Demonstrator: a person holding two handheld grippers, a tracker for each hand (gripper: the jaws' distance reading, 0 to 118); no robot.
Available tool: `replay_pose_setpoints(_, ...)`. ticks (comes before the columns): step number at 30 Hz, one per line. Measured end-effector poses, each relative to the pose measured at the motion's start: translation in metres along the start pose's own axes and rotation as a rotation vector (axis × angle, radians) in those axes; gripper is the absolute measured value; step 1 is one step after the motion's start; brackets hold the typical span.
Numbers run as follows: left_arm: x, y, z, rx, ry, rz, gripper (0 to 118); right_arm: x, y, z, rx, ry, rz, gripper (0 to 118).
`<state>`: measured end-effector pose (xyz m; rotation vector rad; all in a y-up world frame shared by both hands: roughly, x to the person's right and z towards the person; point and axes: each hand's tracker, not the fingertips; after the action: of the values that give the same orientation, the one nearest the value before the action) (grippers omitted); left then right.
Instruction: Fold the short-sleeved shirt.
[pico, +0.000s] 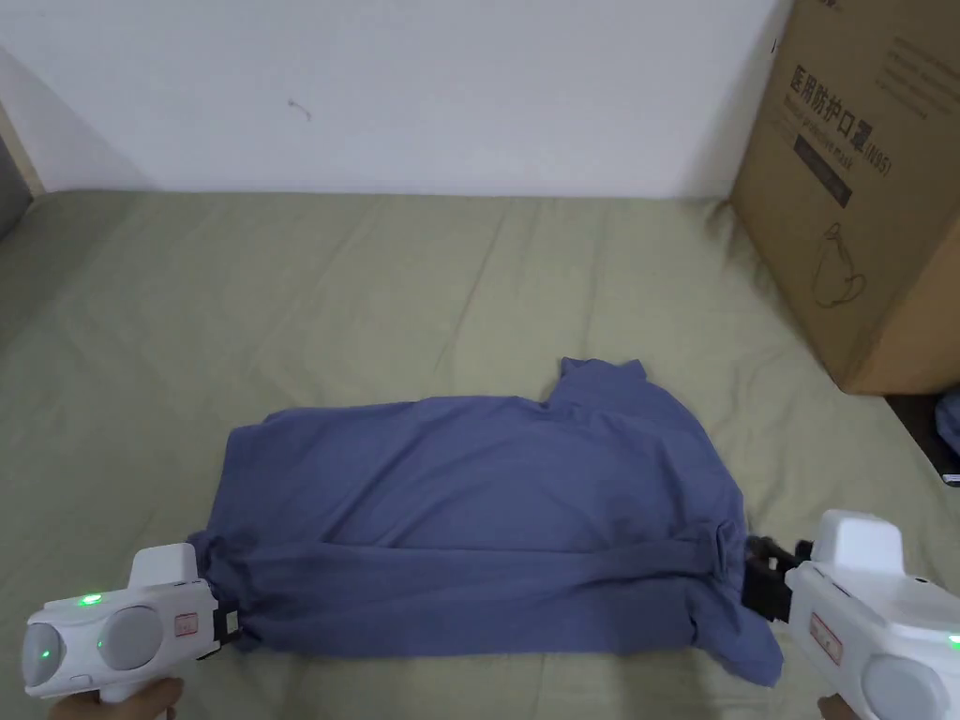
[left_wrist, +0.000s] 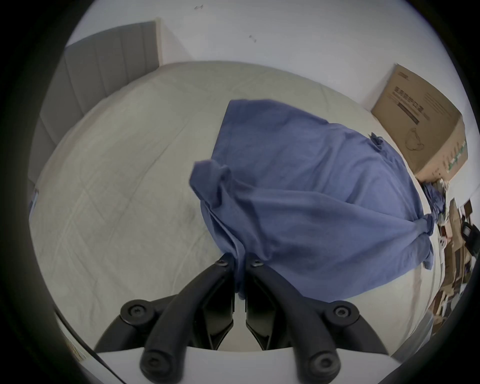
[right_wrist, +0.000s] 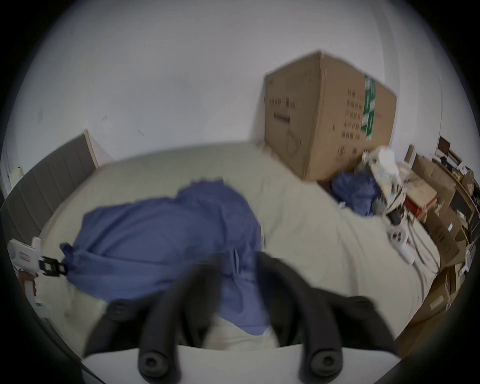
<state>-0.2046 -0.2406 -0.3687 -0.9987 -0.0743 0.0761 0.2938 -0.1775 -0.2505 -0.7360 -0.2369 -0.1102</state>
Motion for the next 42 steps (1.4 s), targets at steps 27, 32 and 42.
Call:
replay_pose_setpoints(27,-0.042,-0.017,0.088,0.045,-0.117,0.092,4,0.039,-0.061,0.037,-0.095,0.108,-0.111,4)
replay_pose_setpoints(32,-0.046,-0.052,0.104,-0.017,-0.101,0.090,4,0.037,-0.094,0.048,-0.190,0.082,-0.073,4)
replay_pose_setpoints(42,-0.061,-0.085,0.051,-0.114,-0.053,0.134,4,0.037,-0.133,-0.001,-0.365,0.033,-0.128,4)
